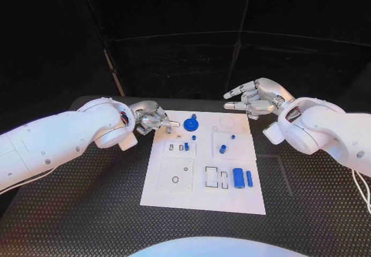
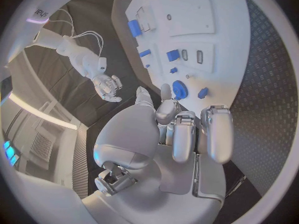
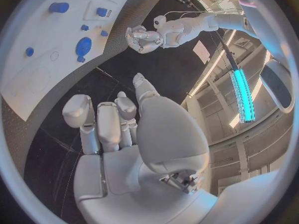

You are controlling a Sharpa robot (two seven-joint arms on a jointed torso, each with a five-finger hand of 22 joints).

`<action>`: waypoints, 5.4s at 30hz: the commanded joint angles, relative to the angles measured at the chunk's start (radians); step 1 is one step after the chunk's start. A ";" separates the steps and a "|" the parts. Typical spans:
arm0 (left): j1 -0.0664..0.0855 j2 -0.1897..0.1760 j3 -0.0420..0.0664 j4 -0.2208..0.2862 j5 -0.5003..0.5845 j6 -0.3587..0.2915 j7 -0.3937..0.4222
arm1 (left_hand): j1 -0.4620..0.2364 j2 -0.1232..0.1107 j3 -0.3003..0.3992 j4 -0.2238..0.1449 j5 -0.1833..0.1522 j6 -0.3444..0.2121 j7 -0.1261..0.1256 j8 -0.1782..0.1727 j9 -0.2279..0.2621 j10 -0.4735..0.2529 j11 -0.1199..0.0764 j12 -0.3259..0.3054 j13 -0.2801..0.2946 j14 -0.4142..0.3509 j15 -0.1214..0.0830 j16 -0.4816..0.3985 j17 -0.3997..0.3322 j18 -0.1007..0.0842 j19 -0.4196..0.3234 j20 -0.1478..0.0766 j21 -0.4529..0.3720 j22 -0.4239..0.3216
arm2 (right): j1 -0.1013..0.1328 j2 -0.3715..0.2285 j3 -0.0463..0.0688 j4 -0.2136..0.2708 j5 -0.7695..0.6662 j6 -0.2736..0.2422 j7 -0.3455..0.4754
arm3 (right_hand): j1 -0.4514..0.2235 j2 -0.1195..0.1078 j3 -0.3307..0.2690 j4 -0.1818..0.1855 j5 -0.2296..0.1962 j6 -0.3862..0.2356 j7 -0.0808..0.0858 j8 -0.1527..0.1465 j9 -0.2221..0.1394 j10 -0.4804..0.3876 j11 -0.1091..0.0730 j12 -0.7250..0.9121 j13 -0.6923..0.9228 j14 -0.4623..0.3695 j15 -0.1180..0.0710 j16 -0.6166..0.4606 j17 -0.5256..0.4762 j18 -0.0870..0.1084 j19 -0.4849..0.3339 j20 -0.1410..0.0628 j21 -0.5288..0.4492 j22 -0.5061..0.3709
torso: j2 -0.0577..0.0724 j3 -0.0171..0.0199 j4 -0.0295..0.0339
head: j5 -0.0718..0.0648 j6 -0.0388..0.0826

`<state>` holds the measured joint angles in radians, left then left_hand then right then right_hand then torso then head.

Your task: Assemble the parts on the task board

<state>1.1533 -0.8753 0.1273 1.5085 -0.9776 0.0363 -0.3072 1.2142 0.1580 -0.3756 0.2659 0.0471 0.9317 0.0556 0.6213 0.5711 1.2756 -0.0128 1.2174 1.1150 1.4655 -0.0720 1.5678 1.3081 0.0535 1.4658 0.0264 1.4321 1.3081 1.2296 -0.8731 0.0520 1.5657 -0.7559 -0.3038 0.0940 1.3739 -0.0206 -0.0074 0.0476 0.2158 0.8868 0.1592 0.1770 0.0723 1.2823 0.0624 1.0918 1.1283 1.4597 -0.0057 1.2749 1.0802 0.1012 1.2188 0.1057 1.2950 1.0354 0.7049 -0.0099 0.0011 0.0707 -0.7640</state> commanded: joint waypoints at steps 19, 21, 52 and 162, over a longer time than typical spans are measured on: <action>0.111 0.205 -0.142 -0.110 -0.276 0.158 -0.284 | -0.077 -0.008 -0.057 0.026 -0.001 -0.082 0.019 -0.002 0.043 -0.040 0.017 -0.024 -0.025 0.105 0.014 0.003 0.263 -0.011 0.016 0.019 0.003 0.060 | 0.012 0.039 0.002 -0.053 0.011 -0.003 -0.014 | 0.016 -0.004 -0.005 -0.022 0.016 -0.014 -0.003 0.008 -0.003 -0.007 0.003 -0.007 -0.011 0.004 -0.006 -0.015 -0.005 0.014 0.000 -0.006 -0.012 -0.008 | -0.019 0.0110 0.0020 | 0.007 -0.024; 0.114 0.219 -0.149 -0.119 -0.276 0.164 -0.285 | -0.082 -0.008 -0.059 0.026 -0.001 -0.082 0.019 -0.003 0.044 -0.040 0.017 -0.024 -0.025 0.105 0.014 0.003 0.263 -0.011 0.015 0.019 0.003 0.060 | 0.013 0.041 0.002 -0.055 0.008 -0.006 -0.016 | 0.015 -0.004 -0.005 -0.023 0.020 -0.015 -0.003 0.009 -0.003 -0.007 0.003 -0.008 -0.013 0.005 -0.006 -0.016 -0.004 0.014 0.001 -0.006 -0.013 -0.009 | -0.019 0.0114 0.0023 | 0.006 -0.026; 0.120 0.319 -0.166 -0.155 -0.245 0.221 -0.290 | -0.074 0.002 -0.055 0.020 0.000 -0.078 0.020 -0.003 0.048 -0.046 0.018 -0.030 -0.032 0.105 0.016 0.003 0.263 -0.011 0.013 0.022 0.002 0.060 | 0.014 0.070 0.002 -0.069 -0.010 -0.011 -0.025 | 0.008 -0.001 -0.009 -0.027 0.049 -0.020 -0.003 0.016 -0.003 -0.007 0.002 -0.011 -0.022 0.007 -0.006 -0.025 -0.009 0.015 0.003 -0.007 -0.022 -0.018 | -0.018 0.0091 0.0030 | -0.003 -0.040; 0.106 0.192 -0.173 -0.055 0.044 -0.035 -0.213 | -0.142 -0.232 1.174 -0.362 0.170 -0.064 0.015 -0.011 0.175 -0.029 0.009 -0.102 -0.096 0.105 0.010 0.003 0.263 -0.016 0.022 0.023 0.025 0.110 | 0.014 0.093 0.001 -0.121 -0.017 0.015 -0.016 | 0.010 0.007 0.000 -0.039 0.108 -0.024 -0.004 0.029 -0.003 -0.007 0.001 -0.010 -0.032 0.012 -0.008 -0.032 -0.006 0.015 0.009 -0.009 -0.032 -0.024 | -0.022 0.0160 0.0139 | 0.005 -0.082</action>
<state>1.2602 -0.6788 -0.0459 1.4456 -0.9684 0.0781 -0.5375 1.0784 -0.0745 0.6234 0.0705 0.2131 0.8584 0.0702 0.6045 0.7452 1.2400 -0.0052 1.1114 1.0185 1.4654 -0.0570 1.5677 1.3074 0.0541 1.4656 0.0552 1.4500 1.3074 1.2412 -0.7805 0.0524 1.4449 -0.7710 -0.2987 0.0672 1.3845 -0.0232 -0.0062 0.0136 0.3198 0.8702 0.1571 0.2023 0.0704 1.2790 0.0661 1.0831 1.0973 1.4631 -0.0089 1.2487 1.0742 0.1009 1.2261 0.0986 1.2690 1.0121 0.6847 0.0027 0.0112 0.0745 -0.8457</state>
